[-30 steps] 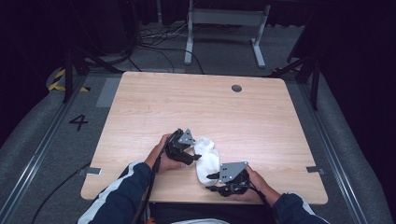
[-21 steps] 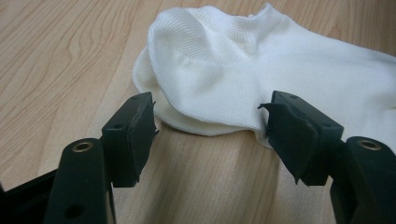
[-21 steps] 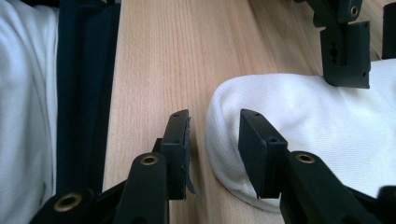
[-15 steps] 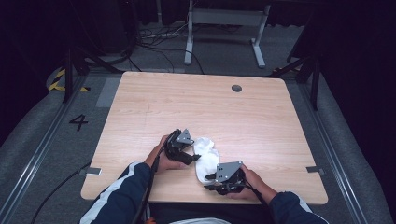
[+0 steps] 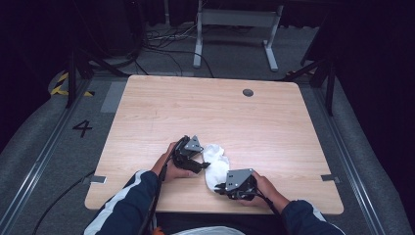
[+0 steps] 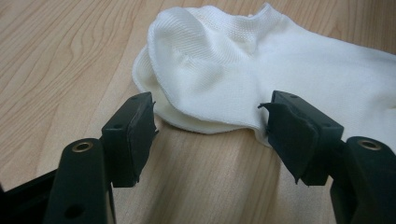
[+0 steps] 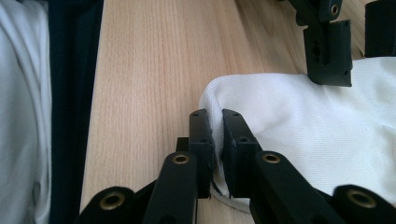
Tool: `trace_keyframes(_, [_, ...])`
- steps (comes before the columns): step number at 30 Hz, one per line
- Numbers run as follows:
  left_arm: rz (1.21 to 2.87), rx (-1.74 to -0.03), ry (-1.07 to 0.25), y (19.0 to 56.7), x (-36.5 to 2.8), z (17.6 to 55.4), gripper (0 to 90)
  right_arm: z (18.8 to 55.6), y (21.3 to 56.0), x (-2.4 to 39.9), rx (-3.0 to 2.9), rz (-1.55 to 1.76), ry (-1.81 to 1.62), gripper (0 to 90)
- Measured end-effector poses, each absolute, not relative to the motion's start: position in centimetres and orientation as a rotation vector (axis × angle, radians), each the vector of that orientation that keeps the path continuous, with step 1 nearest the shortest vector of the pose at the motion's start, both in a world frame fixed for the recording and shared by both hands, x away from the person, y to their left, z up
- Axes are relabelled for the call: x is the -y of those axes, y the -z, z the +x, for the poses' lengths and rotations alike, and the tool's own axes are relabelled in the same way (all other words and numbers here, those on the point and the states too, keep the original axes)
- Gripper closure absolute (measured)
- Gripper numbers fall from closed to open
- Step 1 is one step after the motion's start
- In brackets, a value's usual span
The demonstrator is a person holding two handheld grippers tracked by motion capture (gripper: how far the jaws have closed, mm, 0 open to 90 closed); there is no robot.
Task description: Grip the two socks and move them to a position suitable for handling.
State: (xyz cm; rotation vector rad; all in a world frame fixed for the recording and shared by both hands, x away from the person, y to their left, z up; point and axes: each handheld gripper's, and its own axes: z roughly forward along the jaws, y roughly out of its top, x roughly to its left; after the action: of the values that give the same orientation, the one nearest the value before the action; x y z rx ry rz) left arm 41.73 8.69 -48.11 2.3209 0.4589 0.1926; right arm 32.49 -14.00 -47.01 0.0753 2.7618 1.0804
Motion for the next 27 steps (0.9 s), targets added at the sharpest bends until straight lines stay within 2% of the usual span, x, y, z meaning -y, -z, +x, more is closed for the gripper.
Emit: trace_keyframes(27, [2.323,-0.449,-0.174,48.1,-8.4,40.2,32.8,31.7,44.4,14.7,-2.717,0.037,-1.16,83.9])
